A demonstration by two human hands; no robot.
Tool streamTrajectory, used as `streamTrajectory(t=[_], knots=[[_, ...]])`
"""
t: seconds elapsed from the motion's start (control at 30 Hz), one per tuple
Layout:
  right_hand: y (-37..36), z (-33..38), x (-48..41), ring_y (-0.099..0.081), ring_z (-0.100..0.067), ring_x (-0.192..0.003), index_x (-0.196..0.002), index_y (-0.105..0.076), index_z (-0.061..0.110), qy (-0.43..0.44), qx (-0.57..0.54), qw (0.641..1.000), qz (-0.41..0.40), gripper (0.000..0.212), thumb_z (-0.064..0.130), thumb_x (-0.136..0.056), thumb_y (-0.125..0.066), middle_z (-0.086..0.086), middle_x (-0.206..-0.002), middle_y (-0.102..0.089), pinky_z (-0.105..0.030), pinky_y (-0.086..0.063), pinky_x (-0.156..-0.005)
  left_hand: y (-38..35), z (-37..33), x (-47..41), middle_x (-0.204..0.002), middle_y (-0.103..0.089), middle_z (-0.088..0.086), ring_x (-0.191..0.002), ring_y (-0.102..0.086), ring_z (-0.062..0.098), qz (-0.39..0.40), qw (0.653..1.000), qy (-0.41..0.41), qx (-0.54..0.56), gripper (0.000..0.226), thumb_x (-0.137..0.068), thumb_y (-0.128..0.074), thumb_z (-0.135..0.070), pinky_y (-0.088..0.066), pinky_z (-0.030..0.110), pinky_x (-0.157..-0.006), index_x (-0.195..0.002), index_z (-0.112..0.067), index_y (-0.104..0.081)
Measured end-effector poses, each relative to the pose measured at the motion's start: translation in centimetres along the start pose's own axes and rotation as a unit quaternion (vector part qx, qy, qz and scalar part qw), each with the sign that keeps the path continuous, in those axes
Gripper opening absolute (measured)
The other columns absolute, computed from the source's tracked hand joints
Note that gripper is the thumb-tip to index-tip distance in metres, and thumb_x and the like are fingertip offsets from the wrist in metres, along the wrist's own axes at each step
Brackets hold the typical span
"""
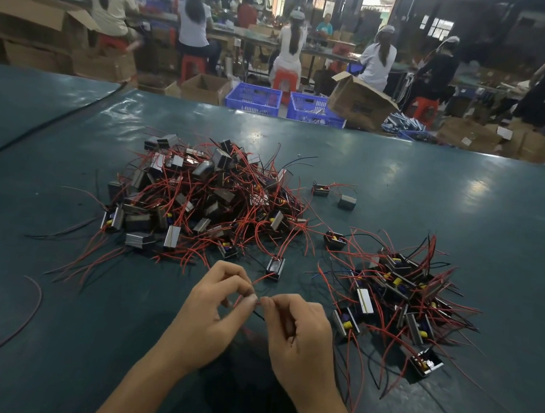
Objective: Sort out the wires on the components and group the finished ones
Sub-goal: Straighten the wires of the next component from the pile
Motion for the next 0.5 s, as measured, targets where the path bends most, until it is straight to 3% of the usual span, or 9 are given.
streamTrajectory(t=[0.1, 0.2, 0.33, 0.43, 0.5], knots=[[0.13, 0.43, -0.08, -0.043, -0.004, -0.062, -0.078, -0.067, 0.015, 0.03, 0.027, 0.999, -0.013, 0.028, 0.036, -0.093, -0.056, 0.017, -0.063, -0.053, -0.018, -0.037, -0.066, -0.53, 0.34, -0.07, -0.096, -0.05, -0.019, -0.089, -0.053, 0.005, 0.036, 0.997, 0.057, 0.04, 0.014, -0.088, -0.053, -0.029, -0.042, 0.013, -0.073, -0.079, -0.021, -0.06], [-0.04, 0.19, -0.11, -0.049, -0.003, -0.066, -0.082, -0.069, 0.018, -0.034, -0.021, 0.999, 0.007, 0.032, 0.044, -0.092, -0.053, 0.02, -0.07, -0.059, -0.016, -0.039, -0.064, -1.03, 0.53, -0.04, -0.098, -0.054, -0.011, -0.091, -0.054, 0.008, 0.06, 0.988, 0.102, 0.095, 0.021, -0.089, -0.047, -0.032, -0.045, 0.022, -0.079, -0.082, -0.017, -0.06], [-0.19, 0.16, 0.05, -0.053, -0.005, -0.07, -0.084, -0.07, 0.019, -0.055, -0.044, 0.997, 0.028, 0.036, 0.048, -0.092, -0.051, 0.019, -0.072, -0.063, -0.015, -0.04, -0.065, -0.98, 0.4, 0.07, -0.096, -0.053, -0.012, -0.088, -0.053, 0.007, 0.057, 0.993, 0.081, 0.071, 0.021, -0.094, -0.046, -0.029, -0.044, 0.019, -0.076, -0.08, -0.019, -0.058], [-0.01, 0.22, 0.03, -0.05, -0.003, -0.068, -0.084, -0.07, 0.017, -0.026, -0.013, 0.999, 0.016, 0.035, 0.045, -0.093, -0.052, 0.019, -0.071, -0.061, -0.016, -0.039, -0.066, -1.0, -0.03, 0.21, -0.097, -0.053, -0.005, -0.082, -0.052, 0.007, 0.042, 0.996, 0.061, 0.043, 0.027, -0.1, -0.048, -0.014, -0.041, 0.015, -0.072, -0.075, -0.022, -0.057], [0.06, 0.48, 0.03, -0.048, -0.003, -0.066, -0.082, -0.069, 0.015, 0.008, 0.009, 1.0, 0.002, 0.033, 0.042, -0.093, -0.053, 0.016, -0.069, -0.061, -0.017, -0.039, -0.066, -1.1, -0.12, 0.15, -0.095, -0.054, -0.001, -0.075, -0.051, 0.005, 0.023, 0.995, 0.074, 0.06, 0.031, -0.099, -0.049, -0.013, -0.041, 0.018, -0.068, -0.069, -0.014, -0.057]])
Point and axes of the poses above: each hand's wrist, its own x-axis away from the middle knuckle, its own y-axis out of the back of the hand, z = x × y, the point moved 5 cm from there along -x, towards the middle knuckle
